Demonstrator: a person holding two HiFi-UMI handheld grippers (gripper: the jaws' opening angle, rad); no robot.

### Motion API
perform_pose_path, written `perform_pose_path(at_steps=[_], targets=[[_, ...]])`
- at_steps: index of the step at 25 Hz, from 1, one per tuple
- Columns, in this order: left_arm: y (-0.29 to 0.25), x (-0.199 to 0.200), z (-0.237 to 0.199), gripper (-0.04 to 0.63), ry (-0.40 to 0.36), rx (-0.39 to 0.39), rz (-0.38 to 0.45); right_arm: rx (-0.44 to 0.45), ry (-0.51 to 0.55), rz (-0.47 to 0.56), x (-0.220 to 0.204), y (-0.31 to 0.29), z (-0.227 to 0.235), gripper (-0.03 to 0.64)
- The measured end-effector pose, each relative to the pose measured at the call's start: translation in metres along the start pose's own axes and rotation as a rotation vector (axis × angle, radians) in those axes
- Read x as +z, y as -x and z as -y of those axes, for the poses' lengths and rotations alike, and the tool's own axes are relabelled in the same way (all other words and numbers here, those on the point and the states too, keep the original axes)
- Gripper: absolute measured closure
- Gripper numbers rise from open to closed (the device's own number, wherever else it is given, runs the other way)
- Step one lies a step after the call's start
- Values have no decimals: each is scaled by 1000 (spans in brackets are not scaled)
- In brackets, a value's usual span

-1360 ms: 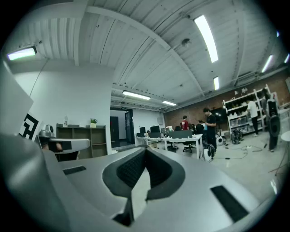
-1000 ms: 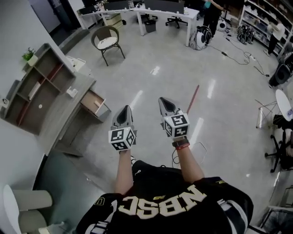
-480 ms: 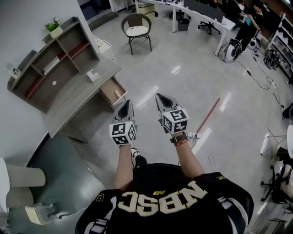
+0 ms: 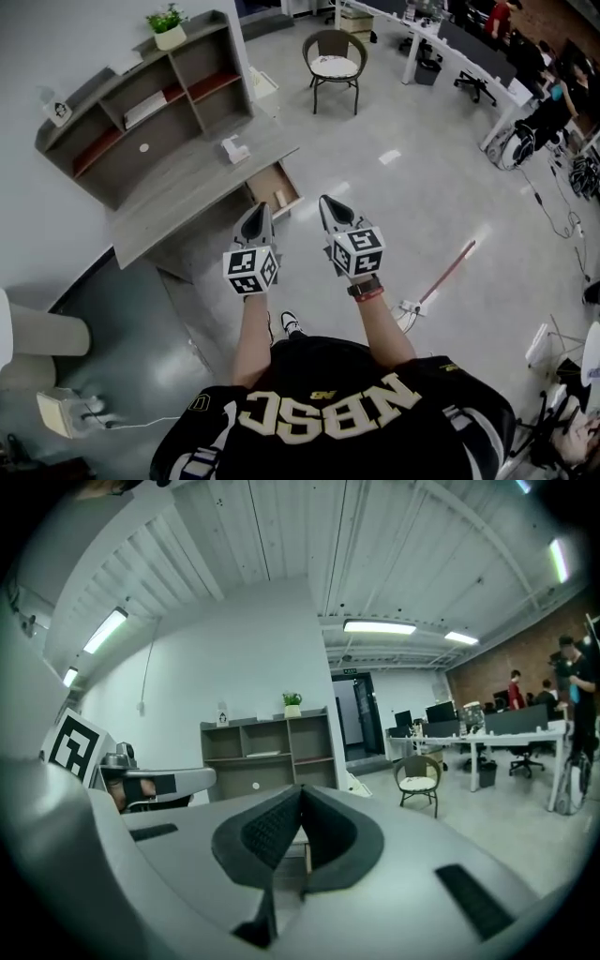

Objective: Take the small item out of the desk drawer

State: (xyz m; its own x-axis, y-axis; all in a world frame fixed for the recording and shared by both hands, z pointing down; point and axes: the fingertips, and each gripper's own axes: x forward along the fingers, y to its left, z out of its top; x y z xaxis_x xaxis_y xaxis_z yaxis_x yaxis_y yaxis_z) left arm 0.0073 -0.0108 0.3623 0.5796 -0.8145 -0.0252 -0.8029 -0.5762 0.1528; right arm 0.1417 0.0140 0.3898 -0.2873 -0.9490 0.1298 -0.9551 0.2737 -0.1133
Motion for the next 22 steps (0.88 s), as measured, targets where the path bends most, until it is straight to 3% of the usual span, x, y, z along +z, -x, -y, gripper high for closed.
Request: perform_pose_path(at_steps=[10,16,22], targets=[[-24,-1,-131,583,23,109,2,109,18,-33,-4,-137,-58,609],[-36,-29,-169,583,71,130,-48,128,14,-106,-31,-178,-71,609],[-63,-64,-192,583,97,147,-98,128,13,-177,-66,-219,-51,609]])
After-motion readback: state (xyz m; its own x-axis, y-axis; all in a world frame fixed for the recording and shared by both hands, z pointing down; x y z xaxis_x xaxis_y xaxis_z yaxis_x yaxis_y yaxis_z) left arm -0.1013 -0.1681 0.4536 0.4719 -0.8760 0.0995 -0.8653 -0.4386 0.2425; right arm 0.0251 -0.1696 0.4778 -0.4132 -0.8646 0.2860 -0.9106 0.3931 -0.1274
